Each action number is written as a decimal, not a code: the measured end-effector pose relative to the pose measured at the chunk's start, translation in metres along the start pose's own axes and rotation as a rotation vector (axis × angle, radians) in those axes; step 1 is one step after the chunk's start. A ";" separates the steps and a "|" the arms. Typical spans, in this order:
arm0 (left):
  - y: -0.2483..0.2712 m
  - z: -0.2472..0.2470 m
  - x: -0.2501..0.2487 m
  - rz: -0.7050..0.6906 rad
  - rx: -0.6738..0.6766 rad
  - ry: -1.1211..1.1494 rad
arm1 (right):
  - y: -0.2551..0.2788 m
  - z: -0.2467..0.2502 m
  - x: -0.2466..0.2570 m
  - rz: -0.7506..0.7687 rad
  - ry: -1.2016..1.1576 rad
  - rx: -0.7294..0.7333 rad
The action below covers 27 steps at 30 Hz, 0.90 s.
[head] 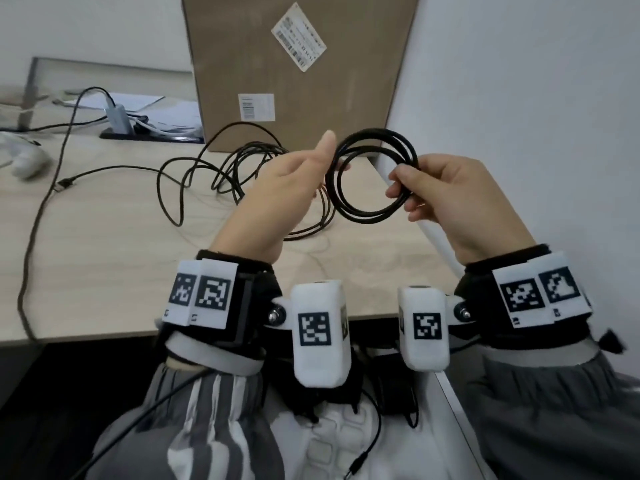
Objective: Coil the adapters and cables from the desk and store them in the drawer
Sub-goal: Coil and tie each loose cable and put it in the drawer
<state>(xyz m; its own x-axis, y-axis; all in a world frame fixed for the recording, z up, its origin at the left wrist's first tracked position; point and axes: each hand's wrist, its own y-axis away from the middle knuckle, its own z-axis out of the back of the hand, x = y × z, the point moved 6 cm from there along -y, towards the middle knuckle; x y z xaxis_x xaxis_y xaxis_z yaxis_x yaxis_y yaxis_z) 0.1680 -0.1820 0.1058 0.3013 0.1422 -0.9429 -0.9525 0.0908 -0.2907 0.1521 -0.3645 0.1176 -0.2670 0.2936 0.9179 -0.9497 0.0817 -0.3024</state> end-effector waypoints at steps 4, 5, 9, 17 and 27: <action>0.009 -0.016 -0.016 -0.060 0.066 -0.068 | 0.008 0.010 0.019 0.076 0.130 0.018; 0.011 -0.019 -0.018 -0.064 0.068 -0.065 | 0.008 0.012 0.022 0.093 0.161 0.018; 0.011 -0.022 -0.019 -0.020 0.070 0.194 | 0.010 0.010 0.031 0.140 0.180 0.040; 0.018 -0.018 -0.027 -0.014 0.065 0.397 | 0.014 0.004 0.032 0.157 0.257 0.131; 0.021 -0.021 -0.025 -0.122 0.104 -0.046 | 0.024 -0.002 0.043 0.312 0.428 0.185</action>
<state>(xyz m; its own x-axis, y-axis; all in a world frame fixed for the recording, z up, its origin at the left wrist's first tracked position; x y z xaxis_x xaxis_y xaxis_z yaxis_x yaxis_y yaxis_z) 0.1392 -0.2047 0.1199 0.4188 0.1691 -0.8922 -0.8996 0.2111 -0.3823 0.1186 -0.3484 0.1493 -0.4866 0.6402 0.5944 -0.8593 -0.2282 -0.4577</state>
